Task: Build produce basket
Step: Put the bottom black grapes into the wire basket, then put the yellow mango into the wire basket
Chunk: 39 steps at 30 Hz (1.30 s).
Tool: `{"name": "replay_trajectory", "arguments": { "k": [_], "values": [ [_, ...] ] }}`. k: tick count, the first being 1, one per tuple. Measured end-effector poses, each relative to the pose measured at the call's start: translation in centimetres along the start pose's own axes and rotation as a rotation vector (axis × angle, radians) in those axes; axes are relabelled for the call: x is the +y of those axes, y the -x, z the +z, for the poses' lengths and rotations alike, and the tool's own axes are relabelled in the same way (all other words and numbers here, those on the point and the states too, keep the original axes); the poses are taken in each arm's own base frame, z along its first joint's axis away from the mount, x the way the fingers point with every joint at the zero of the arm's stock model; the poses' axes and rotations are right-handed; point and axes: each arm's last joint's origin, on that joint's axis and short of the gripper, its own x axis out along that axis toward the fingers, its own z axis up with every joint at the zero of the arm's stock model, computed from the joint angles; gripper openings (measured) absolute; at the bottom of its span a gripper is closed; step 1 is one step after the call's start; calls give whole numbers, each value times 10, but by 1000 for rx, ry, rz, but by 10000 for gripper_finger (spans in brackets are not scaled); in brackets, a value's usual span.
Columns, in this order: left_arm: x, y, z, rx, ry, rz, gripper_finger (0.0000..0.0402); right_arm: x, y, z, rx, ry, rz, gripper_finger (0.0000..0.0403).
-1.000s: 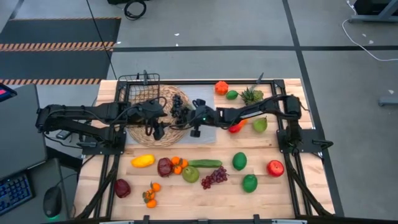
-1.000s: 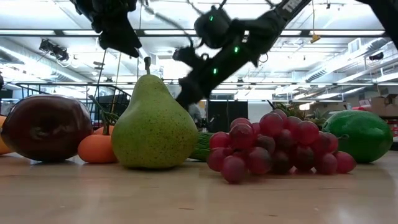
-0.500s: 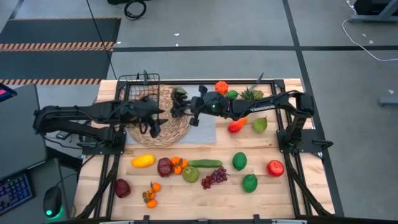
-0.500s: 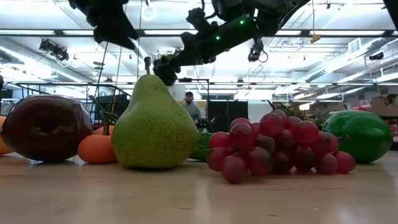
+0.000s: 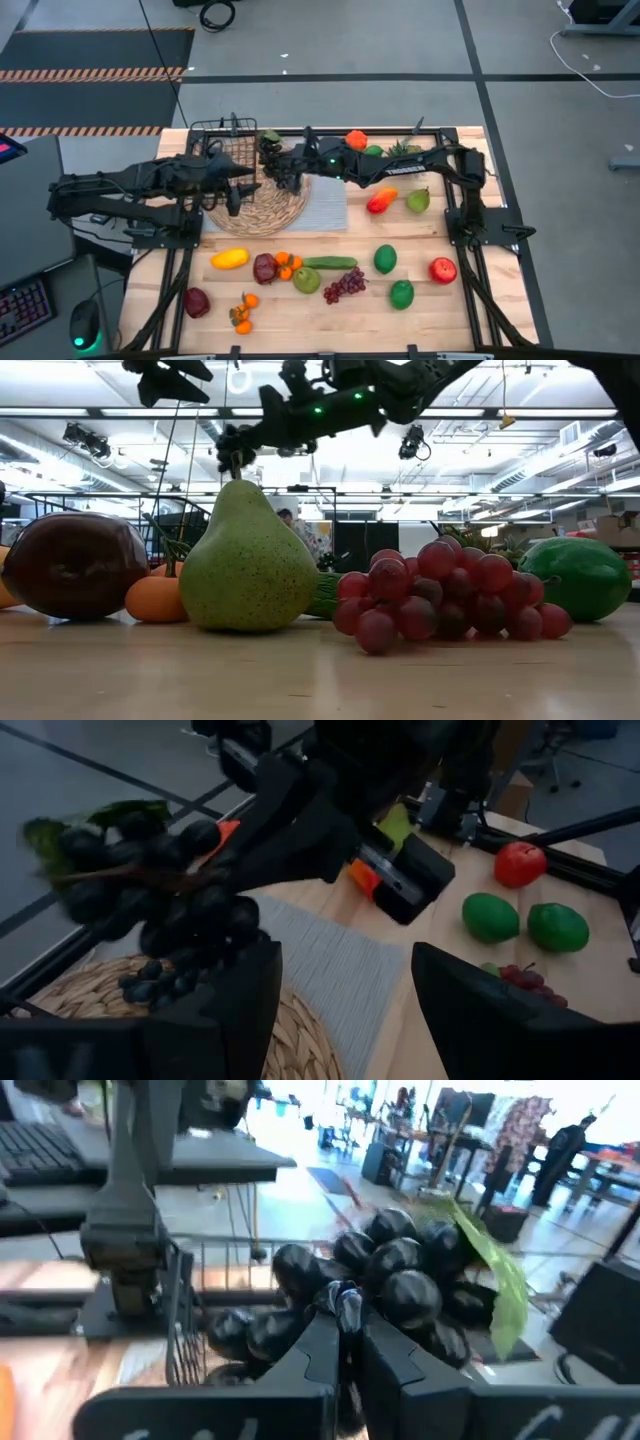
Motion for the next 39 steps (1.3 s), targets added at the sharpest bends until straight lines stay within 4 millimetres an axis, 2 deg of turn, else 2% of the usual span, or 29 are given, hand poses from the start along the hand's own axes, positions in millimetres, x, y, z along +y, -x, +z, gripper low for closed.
{"name": "replay_trajectory", "arguments": {
  "k": [8, 17, 21, 26, 30, 34, 39],
  "values": [
    [-1, 2, 1, -12, -11, -14, 231, 4, -33, -5, -25, -13, 20, 22],
    [-2, 3, 2, -32, -23, -23, 231, 12, -73, -25, -35, -39, 71, 23],
    [-2, 3, 2, -31, -20, -23, 231, 14, -84, -30, -39, -39, 73, 23],
    [-2, 3, 1, -23, -22, -23, 231, 14, -87, -32, -38, -39, 70, 33],
    [-1, 3, 0, -11, -26, -20, 231, 12, -87, -35, -9, -52, 80, 76],
    [-1, 3, 0, -8, -27, -19, 231, 9, -87, -38, 18, -63, 114, 147],
    [-1, 3, 0, -8, -27, -19, 231, 6, -87, -43, 78, -86, 36, 241]
  ]
}}
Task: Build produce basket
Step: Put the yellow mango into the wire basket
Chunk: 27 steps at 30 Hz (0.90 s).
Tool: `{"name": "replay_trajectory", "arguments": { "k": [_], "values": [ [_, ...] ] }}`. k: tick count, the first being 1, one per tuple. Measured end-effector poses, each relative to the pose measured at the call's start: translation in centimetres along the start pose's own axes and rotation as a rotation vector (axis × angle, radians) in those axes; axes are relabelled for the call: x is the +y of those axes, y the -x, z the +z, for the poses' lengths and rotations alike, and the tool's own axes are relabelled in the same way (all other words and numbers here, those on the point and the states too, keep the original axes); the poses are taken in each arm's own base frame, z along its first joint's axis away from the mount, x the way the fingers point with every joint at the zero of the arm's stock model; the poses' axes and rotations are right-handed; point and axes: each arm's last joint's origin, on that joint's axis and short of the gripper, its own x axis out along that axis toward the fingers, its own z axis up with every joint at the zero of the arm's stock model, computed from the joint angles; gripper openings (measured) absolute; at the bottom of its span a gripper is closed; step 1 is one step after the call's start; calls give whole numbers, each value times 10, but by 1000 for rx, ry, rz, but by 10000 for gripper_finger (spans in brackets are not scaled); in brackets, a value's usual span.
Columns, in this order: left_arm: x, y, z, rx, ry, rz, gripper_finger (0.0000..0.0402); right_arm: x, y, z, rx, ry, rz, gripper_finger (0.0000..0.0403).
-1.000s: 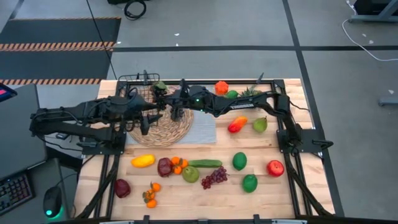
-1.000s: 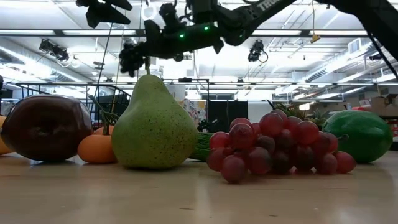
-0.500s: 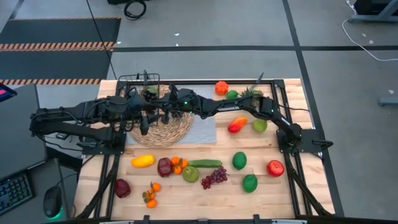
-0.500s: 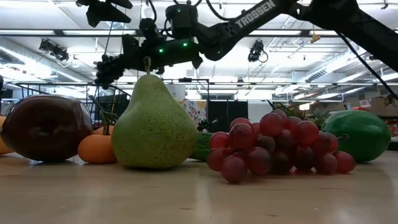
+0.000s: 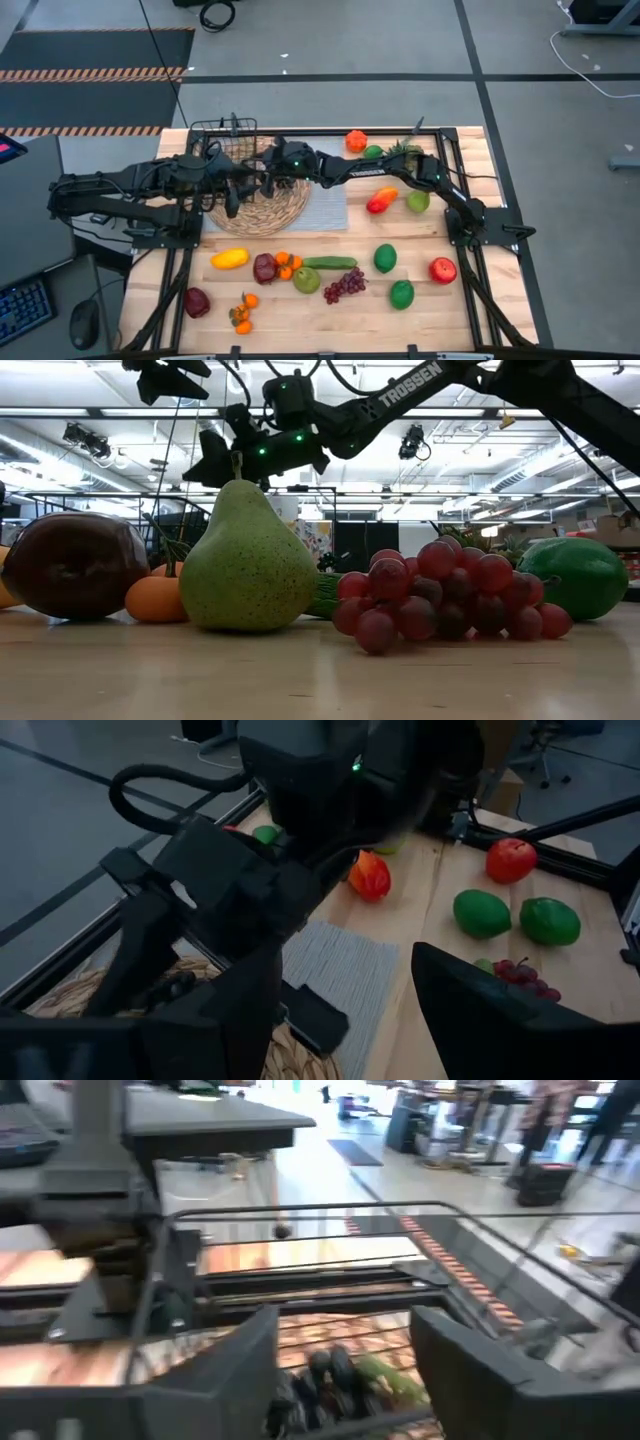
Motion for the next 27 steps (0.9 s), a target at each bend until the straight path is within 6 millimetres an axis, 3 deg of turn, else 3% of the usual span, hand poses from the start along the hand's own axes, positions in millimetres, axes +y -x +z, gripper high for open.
{"name": "replay_trajectory", "arguments": {
  "k": [3, 7, 17, 27],
  "values": [
    [0, 0, -1, 9, 1, 2, 231, -1, 2, 1, 35, 10, -36, 282],
    [1, 0, -3, 28, 17, 8, 231, -3, 13, 9, 139, 40, -74, 309],
    [1, 0, -3, 27, 18, 8, 231, -7, 55, 40, 386, 76, -64, 306],
    [1, 0, -3, 27, 23, 8, 231, -15, 103, 46, 622, 52, -35, 305]
  ]
}}
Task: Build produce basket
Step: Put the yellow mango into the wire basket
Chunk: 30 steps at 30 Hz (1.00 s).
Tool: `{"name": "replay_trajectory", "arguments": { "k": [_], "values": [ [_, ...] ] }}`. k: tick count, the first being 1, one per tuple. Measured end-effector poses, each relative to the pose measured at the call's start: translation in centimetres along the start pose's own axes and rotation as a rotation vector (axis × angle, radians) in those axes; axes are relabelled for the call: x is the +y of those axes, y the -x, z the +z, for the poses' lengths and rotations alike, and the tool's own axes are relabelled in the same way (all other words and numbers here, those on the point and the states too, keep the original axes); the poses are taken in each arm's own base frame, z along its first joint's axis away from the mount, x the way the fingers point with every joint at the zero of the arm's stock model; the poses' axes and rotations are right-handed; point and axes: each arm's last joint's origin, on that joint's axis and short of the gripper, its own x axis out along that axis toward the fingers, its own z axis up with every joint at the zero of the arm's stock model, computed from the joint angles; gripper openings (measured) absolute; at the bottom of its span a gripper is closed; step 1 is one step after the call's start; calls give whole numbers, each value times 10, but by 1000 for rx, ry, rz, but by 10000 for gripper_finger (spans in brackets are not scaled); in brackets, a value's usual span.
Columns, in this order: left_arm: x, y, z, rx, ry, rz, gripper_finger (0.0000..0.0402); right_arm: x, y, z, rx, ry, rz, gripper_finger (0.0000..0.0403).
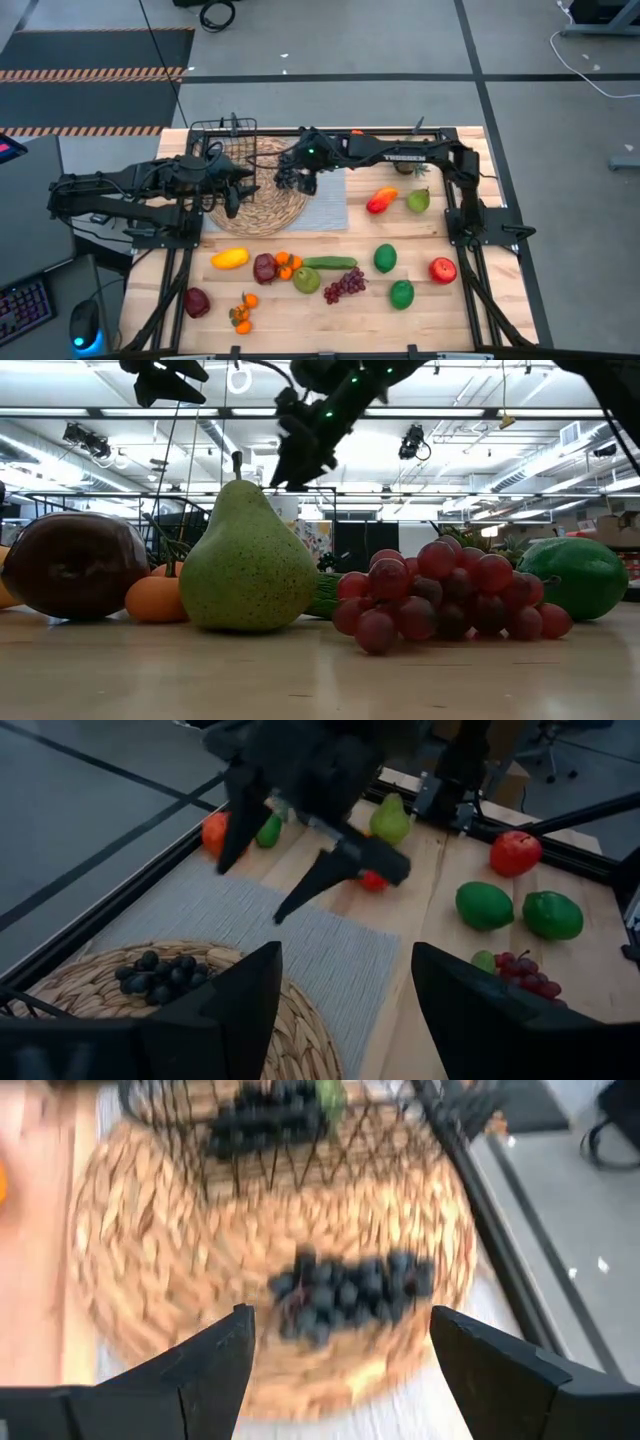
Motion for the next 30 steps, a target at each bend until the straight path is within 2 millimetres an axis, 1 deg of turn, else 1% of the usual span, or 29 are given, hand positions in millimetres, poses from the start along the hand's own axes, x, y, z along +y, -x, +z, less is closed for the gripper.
{"name": "replay_trajectory", "arguments": {
  "k": [7, 14, 18, 21, 24, 30],
  "values": [
    [0, -1, 0, 4, 2, 1, 231, -1, 33, -22, 28, -67, 4, 305],
    [-2, -9, -1, 26, 4, 9, 231, -3, 77, -53, 4, -166, -17, 305],
    [-3, -12, -2, 38, 10, 12, 231, 1, 97, -73, -35, -219, -49, 305],
    [-6, -16, -2, 50, 7, 10, 231, 6, 107, -89, -70, -264, -42, 305],
    [-10, -20, -3, 58, 3, -6, 231, 12, 111, -102, -106, -305, -26, 305],
    [-24, -22, -9, 90, 10, -60, 231, 27, 110, -129, -149, -358, -15, 305]
  ]
}}
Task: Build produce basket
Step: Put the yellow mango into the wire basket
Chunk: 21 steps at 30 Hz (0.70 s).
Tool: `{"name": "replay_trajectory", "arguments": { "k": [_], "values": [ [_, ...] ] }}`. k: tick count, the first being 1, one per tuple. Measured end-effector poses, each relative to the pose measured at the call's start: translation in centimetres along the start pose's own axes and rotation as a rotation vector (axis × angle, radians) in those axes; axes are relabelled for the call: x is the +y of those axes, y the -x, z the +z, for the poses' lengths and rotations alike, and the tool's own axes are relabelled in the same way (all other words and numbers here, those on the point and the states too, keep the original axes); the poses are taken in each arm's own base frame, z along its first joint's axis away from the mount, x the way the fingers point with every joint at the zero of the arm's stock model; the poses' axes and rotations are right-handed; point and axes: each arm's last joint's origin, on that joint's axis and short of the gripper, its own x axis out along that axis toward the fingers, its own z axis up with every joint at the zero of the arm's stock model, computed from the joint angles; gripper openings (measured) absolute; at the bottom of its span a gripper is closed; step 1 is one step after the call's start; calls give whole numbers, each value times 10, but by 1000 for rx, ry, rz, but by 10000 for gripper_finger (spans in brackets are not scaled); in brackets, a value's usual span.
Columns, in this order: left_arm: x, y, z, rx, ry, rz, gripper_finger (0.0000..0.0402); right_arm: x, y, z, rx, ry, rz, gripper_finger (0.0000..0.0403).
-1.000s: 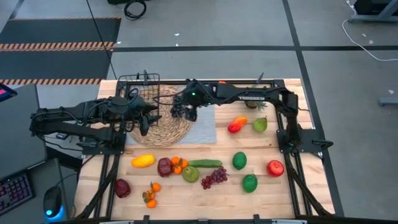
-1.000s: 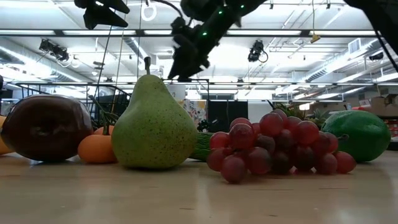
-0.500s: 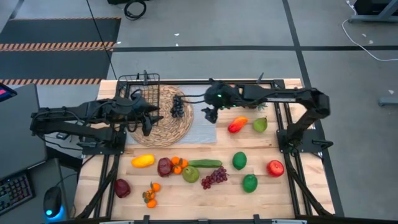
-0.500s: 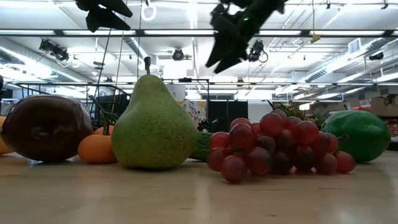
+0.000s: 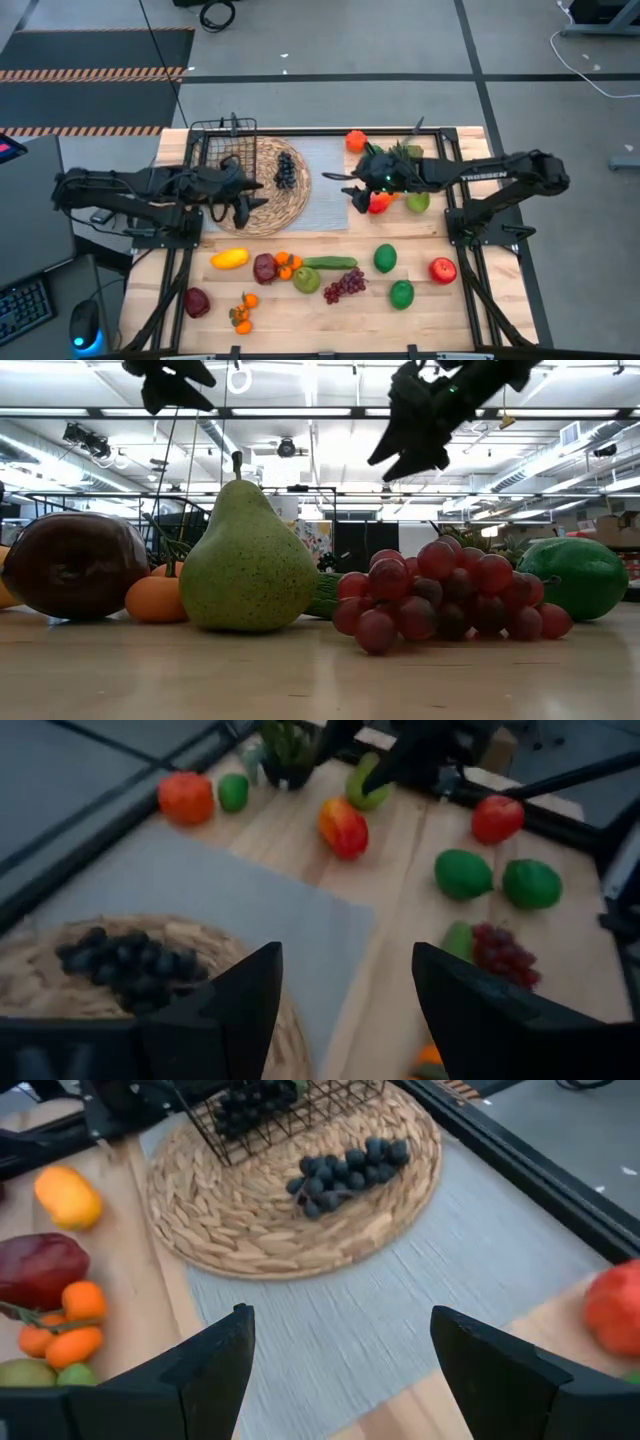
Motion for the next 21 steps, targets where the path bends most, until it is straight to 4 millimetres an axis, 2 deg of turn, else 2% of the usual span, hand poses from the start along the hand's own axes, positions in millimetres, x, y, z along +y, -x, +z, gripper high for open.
{"name": "replay_trajectory", "arguments": {
  "k": [6, 13, 21],
  "values": [
    [-13, 1, -10, 68, -30, -47, 231, 9, -2, -23, -26, 15, -21, 305],
    [-20, 2, -36, 299, -4, -30, 231, 21, -4, -26, -103, 24, 2, 305],
    [-46, 1, -55, 441, -2, -118, 231, 32, -1, -28, -122, 77, 42, 305]
  ]
}}
